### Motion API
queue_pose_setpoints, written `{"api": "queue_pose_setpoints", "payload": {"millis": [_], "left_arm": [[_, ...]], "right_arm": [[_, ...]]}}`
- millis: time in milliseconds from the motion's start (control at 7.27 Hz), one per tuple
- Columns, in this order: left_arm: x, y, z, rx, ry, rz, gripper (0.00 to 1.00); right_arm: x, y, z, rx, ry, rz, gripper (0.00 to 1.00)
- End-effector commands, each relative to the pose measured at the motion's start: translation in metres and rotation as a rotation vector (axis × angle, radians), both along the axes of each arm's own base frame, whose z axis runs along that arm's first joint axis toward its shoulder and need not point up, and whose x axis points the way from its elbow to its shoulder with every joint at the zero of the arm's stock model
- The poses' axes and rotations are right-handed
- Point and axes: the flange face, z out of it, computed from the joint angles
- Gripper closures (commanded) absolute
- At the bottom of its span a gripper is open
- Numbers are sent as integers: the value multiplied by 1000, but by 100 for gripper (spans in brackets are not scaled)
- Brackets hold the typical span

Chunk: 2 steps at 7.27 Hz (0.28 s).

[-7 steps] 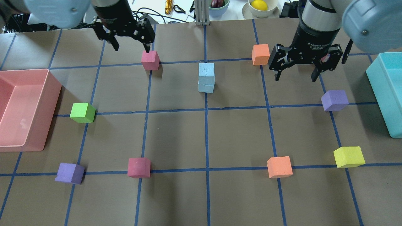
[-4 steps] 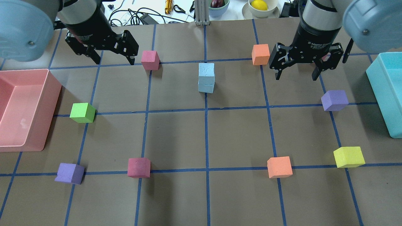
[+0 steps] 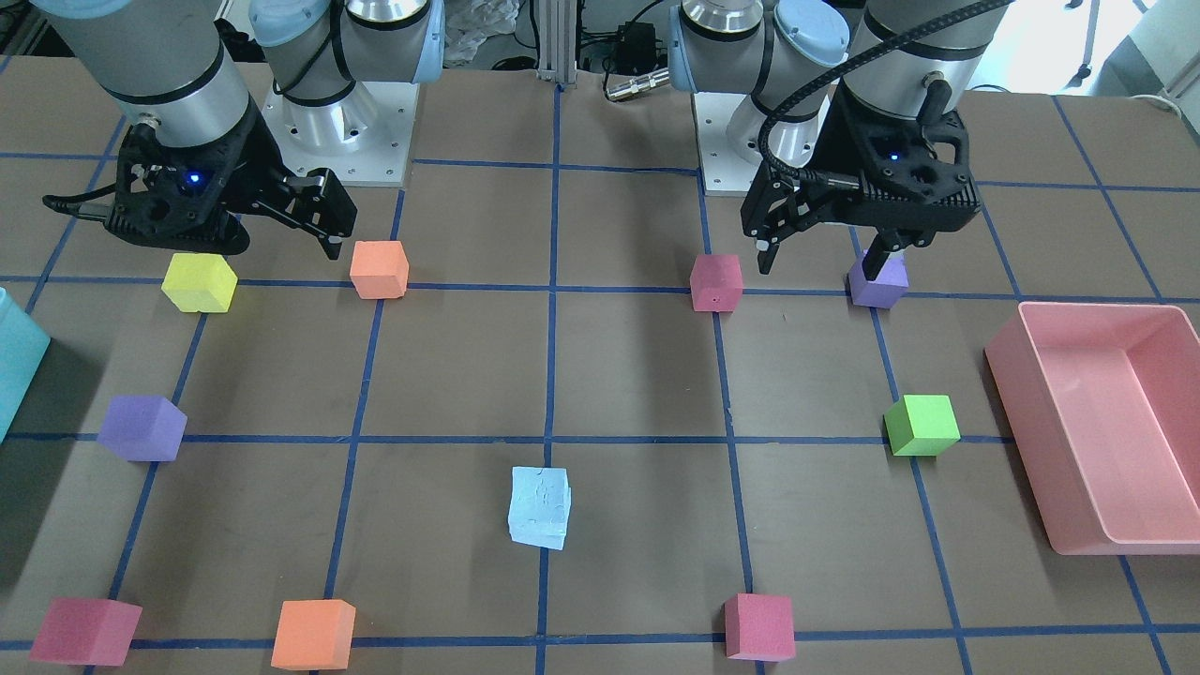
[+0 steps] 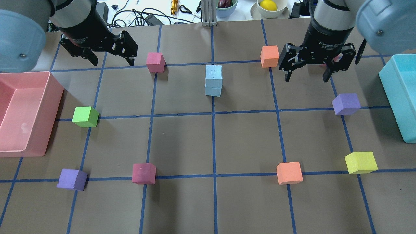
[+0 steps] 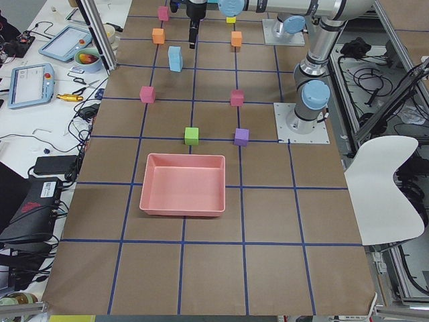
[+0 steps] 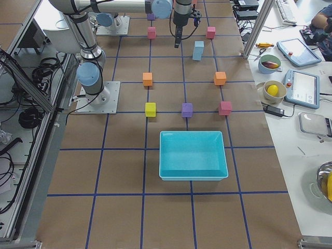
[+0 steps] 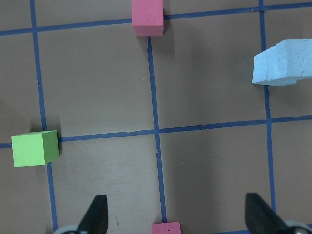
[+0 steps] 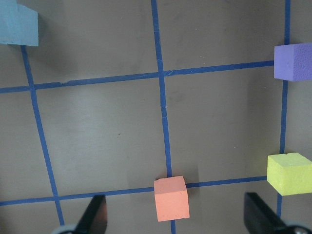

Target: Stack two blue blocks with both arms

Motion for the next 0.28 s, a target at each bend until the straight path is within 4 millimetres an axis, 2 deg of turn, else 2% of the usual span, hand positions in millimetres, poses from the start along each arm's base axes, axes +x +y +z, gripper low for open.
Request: {"api": "queue_pose_setpoints", "payload": {"millis": [0, 138], "left_arm": [[1, 0, 0, -2, 1, 0, 0], [1, 0, -2, 3, 1, 0, 0]], "right_arm": [[-1, 2, 0, 1, 0, 0, 0], [-1, 2, 0, 1, 0, 0, 0]]}}
